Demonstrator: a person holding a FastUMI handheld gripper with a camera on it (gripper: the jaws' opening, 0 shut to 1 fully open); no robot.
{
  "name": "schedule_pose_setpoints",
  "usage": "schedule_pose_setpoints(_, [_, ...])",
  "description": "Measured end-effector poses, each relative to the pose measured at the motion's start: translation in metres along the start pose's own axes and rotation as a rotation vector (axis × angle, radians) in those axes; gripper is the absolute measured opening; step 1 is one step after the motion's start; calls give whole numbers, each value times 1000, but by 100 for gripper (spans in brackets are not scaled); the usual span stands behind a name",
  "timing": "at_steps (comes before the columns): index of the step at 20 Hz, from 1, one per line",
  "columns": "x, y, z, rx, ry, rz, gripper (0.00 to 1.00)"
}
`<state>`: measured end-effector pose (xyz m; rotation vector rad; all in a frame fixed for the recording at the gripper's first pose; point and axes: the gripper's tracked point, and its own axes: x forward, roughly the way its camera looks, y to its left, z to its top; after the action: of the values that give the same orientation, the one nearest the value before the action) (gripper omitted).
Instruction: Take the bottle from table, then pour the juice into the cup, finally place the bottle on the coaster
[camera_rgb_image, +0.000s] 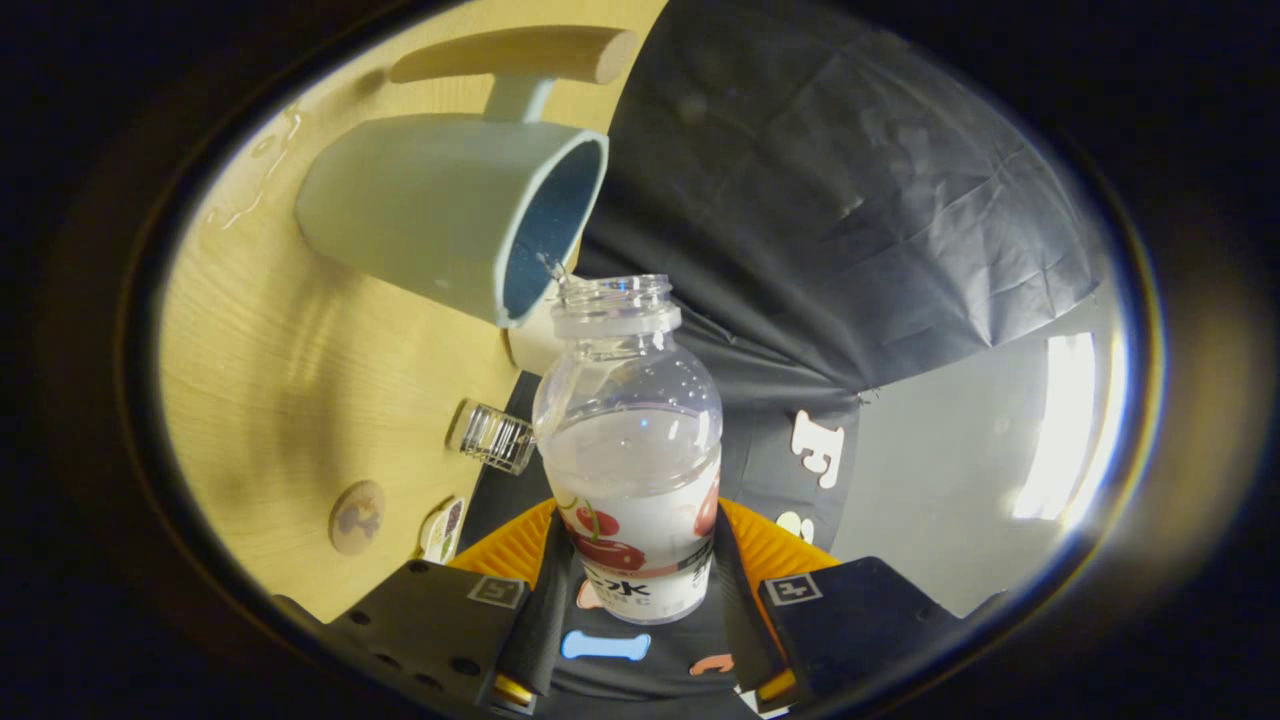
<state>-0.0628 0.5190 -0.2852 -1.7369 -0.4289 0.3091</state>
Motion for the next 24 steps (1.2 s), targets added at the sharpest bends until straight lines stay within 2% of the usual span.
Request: schedule_pose_setpoints(24, [1,-9,13,-121,-49,-69,71])
